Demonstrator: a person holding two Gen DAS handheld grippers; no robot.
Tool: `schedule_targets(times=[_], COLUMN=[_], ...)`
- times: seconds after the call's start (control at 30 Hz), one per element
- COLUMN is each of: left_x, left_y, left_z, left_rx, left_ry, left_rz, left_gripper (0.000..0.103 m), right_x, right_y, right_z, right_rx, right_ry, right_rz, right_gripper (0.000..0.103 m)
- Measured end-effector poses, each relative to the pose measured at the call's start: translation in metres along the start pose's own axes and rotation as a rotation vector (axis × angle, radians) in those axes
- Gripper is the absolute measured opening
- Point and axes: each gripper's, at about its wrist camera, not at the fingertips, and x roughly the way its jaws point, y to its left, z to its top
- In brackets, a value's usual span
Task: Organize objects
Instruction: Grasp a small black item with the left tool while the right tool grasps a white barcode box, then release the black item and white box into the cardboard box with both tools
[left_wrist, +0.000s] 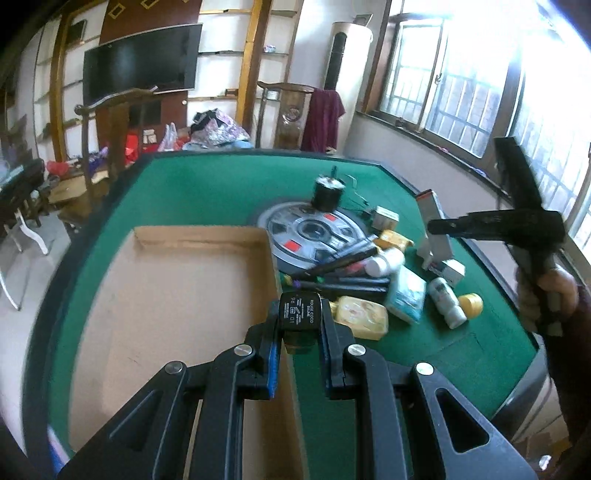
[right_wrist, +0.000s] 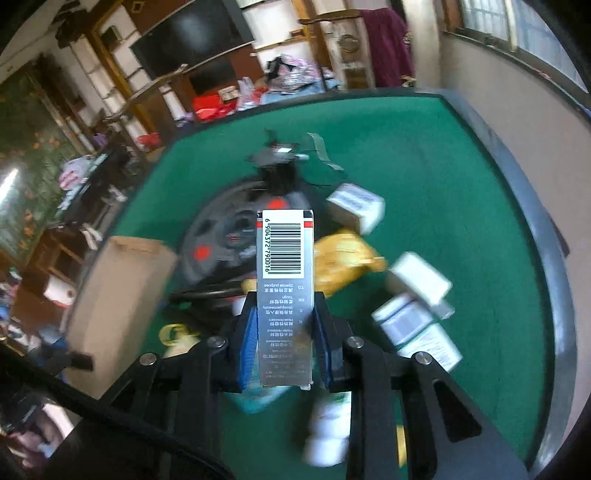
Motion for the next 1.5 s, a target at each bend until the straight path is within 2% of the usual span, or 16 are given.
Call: schedule_targets(times=[0.13, 0.27, 0.37, 0.47, 0.7, 0.9, 0.97, 1.0, 1.07, 1.1, 1.2, 1.33, 1.5], left_x=[0.009, 0.045, 0.079, 0.104, 0.136, 0.148, 0.152, 0.153, 0.156, 0.157, 0.155, 0.141, 0.110], left_y=[0.023, 0.062, 0.094, 0.117, 0.137, 0.134, 0.133, 0.134, 0.135, 0.136, 0.136, 0.135, 0.135], left_z=[0.020, 0.037, 0.044, 0.046, 0.049, 0.058, 0.063, 0.065, 0.068, 0.070, 0.074, 0.074, 0.044], left_rx=[-0.006, -0.115, -0.209, -0.290, -0.308, -0.294, -0.303, -0.308, -0.327, -0.336, -0.350, -0.340, -0.348], left_ry=[0.013, 0.082, 0.125, 0.141, 0.173, 0.193, 0.205, 0.210, 0.216, 0.215, 0.210, 0.189, 0.161], left_rz=[0.027, -0.014, -0.028, -0.048, -0.067, -0.069, -0.065, -0.067, -0.074, -0.079, -0.083, -0.068, 0.029], left_gripper=[0.015, 0.014, 0.014, 0.014, 0.014, 0.014, 0.018, 0.021, 0.042, 0.045, 0.046, 0.046, 0.046], right_x=[0.019, 0.066, 0.107, 0.139, 0.178, 0.183, 0.180, 0.179, 0.176, 0.172, 0.164, 0.148, 0.123], right_y=[0.055, 0.109, 0.141, 0.154, 0.166, 0.164, 0.162, 0.161, 0.163, 0.164, 0.163, 0.157, 0.148], right_z=[0.002, 0.005, 0.008, 0.010, 0.013, 0.015, 0.013, 0.014, 0.013, 0.014, 0.016, 0.015, 0.006], right_rx=[-0.002, 0.026, 0.042, 0.060, 0.061, 0.043, 0.057, 0.060, 0.042, 0.028, 0.022, 0.032, 0.011], right_ry=[0.057, 0.137, 0.181, 0.210, 0.247, 0.254, 0.247, 0.243, 0.222, 0.204, 0.171, 0.136, 0.095], right_rz=[0.145, 0.246, 0.246, 0.208, 0.088, 0.052, 0.037, 0.036, 0.024, 0.015, 0.012, 0.010, -0.003], right_gripper=[0.024, 0.025, 0.025, 0.025, 0.025, 0.025, 0.025, 0.025, 0.027, 0.027, 0.035, 0.035, 0.035])
